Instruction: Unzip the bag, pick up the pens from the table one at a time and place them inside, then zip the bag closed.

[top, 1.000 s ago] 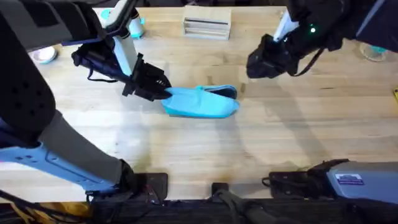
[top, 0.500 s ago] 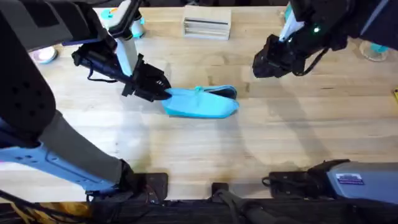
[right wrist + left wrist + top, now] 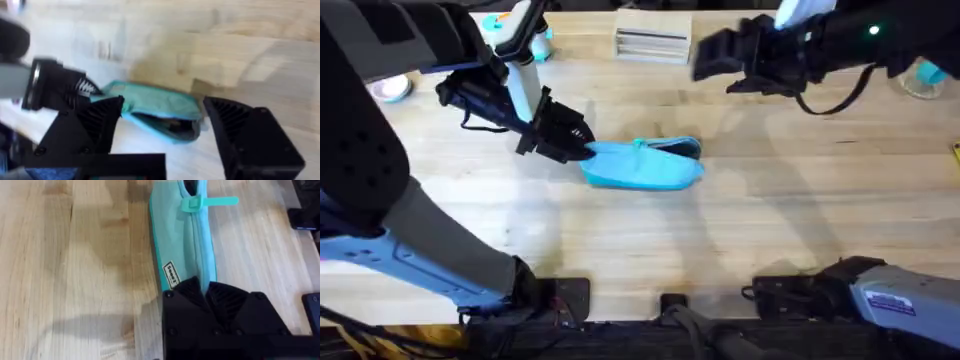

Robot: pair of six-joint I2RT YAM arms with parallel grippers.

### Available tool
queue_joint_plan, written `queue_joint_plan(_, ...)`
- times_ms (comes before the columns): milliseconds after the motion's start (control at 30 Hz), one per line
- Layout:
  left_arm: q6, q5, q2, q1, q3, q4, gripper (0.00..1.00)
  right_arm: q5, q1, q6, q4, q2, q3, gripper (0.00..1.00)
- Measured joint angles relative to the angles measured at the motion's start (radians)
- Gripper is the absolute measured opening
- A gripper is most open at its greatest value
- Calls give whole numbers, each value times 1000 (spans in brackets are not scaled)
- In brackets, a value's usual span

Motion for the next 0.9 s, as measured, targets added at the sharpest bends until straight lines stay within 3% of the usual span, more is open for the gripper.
queue_joint_plan(33, 0, 0, 0, 0, 0, 0, 43, -2, 15, -15, 2, 0, 0, 901)
queue_joint_plan(100, 0, 0, 0, 0, 0, 0, 43, -9, 38, -42, 1, 1, 0, 991)
queue_joint_plan(500, 0, 0, 0, 0, 0, 0, 64, -21, 47, -70, 2, 8, 0, 997)
queue_joint_plan(700, -6, 5, 0, 0, 0, -8, 947, -23, 73, -74, 2, 11, 0, 997)
queue_joint_plan(900, -6, 7, 0, 0, 0, -4, 993, -24, 155, -121, 2, 11, 0, 997)
